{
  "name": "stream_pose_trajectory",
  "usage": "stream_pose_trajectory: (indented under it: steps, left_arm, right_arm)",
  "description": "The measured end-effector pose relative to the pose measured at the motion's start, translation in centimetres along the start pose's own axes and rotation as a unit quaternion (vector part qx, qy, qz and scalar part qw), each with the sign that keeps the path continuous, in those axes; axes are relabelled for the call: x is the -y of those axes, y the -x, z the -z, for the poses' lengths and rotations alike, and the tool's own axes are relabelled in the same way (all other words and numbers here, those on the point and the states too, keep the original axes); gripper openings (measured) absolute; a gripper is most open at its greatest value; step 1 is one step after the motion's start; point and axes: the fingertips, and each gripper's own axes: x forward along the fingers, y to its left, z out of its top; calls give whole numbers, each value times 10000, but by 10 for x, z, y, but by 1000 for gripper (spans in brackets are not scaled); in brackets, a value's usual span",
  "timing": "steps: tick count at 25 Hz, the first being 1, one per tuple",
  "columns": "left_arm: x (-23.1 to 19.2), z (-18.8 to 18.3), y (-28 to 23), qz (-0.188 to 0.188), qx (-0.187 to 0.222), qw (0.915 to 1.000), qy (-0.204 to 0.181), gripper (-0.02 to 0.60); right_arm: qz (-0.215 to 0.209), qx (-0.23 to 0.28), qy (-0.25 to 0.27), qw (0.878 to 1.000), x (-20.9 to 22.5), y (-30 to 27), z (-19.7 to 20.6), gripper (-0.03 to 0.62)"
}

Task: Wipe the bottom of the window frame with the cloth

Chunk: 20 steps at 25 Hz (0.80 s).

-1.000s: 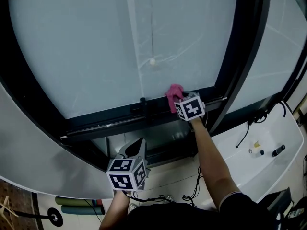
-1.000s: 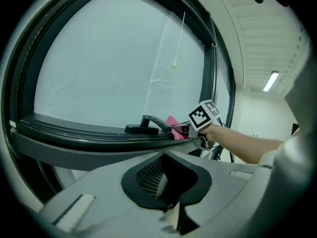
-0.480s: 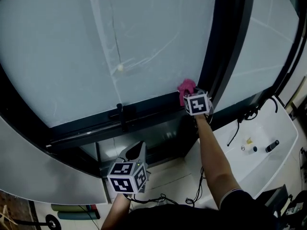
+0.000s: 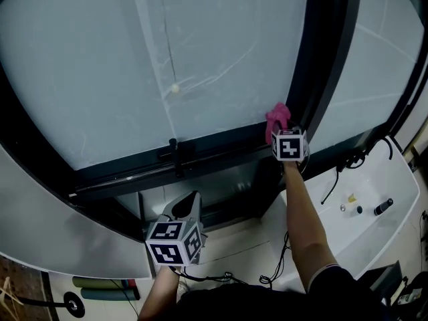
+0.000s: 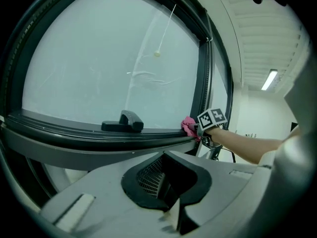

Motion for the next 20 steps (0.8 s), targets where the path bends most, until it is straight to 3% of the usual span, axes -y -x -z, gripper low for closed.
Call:
stream_pose_trajectory:
  steps: [6, 13, 16, 20]
  left_arm:
    - [-29, -21, 29, -79, 269, 9995, -111, 9]
    - [-51, -54, 69, -27, 621, 9975, -349, 9]
    - [-62, -63, 85, -29, 734, 9963, -438, 8]
    - [-72, -71, 101, -80, 850, 9943, -641, 8]
  right_arm:
    - [-420, 1025, -68, 9938, -41, 80, -38, 109]
    - [-1415, 2100, -475, 9662, -119, 191, -82, 109]
    - [-1770, 2298, -429, 9560, -153, 226, -86, 109]
    - [-2442, 2197, -804, 9411, -203, 255, -71, 109]
